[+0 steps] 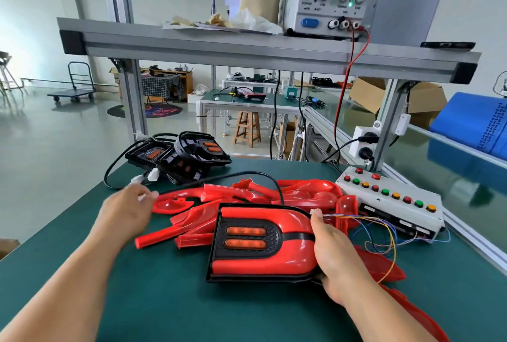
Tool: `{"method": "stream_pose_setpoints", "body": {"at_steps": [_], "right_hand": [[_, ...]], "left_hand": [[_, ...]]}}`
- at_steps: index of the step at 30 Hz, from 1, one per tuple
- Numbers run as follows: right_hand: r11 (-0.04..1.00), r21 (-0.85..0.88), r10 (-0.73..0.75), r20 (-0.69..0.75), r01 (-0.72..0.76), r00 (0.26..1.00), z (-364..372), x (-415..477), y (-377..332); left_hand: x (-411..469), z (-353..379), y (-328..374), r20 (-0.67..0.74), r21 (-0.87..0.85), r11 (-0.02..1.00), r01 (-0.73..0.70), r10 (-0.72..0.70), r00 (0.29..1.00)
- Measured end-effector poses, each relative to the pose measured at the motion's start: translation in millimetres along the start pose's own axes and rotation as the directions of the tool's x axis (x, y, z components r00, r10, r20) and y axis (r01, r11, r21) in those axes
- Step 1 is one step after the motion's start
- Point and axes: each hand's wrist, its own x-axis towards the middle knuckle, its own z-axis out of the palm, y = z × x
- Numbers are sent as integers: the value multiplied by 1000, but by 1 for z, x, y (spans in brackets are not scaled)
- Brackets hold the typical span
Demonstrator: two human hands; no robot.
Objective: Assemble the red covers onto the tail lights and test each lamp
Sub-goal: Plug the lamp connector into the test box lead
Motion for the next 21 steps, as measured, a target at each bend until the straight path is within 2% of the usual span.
{"method": "stream_pose_setpoints", "body": {"at_steps": [3, 5, 6, 8, 9, 11, 12, 14, 17, 19, 21], "right_hand": [[983, -169, -76, -33, 69, 997, -4, -1, -2], [949, -293, -139, -50, 118, 989, -7, -2, -5], [929, -345, -164, -49, 138, 985, -8, -2, -6], [876, -454, -200, -36, 162, 979, -9, -3, -8], [841, -512, -214, -23, 173, 976, -10, -2, -9], [769, -610, -238, 7, 193, 971, -11, -1, -10], [728, -654, -255, 19, 204, 967, -12, -1, -11], [643, -731, -297, 38, 230, 954, -14, -2, -13], [554, -793, -357, 47, 252, 933, -16, -2, -16], [499, -830, -372, 53, 248, 927, -17, -4, -17], [451, -860, -375, 61, 239, 925, -18, -6, -19]], "left_hand": [[0, 2, 8, -221, -203, 979, 5, -50, 974], [-1, 5, 16, -244, -433, 901, 2, -119, 962], [-3, 7, 20, -214, -593, 805, -11, -144, 966], [-9, 5, 31, -98, -882, 472, -4, -174, 980], [-11, 3, 35, -43, -954, 299, 4, -151, 988], [-14, -5, 40, 17, -1000, 23, 18, -59, 998], [-14, -9, 41, 25, -997, -73, 23, -22, 999], [-13, -18, 43, 17, -980, -200, 18, 3, 1000], [-9, -28, 46, -28, -946, -323, -32, -17, 999], [-4, -33, 51, -53, -935, -349, -60, -28, 998], [1, -39, 62, -91, -939, -330, -98, -35, 995]]}}
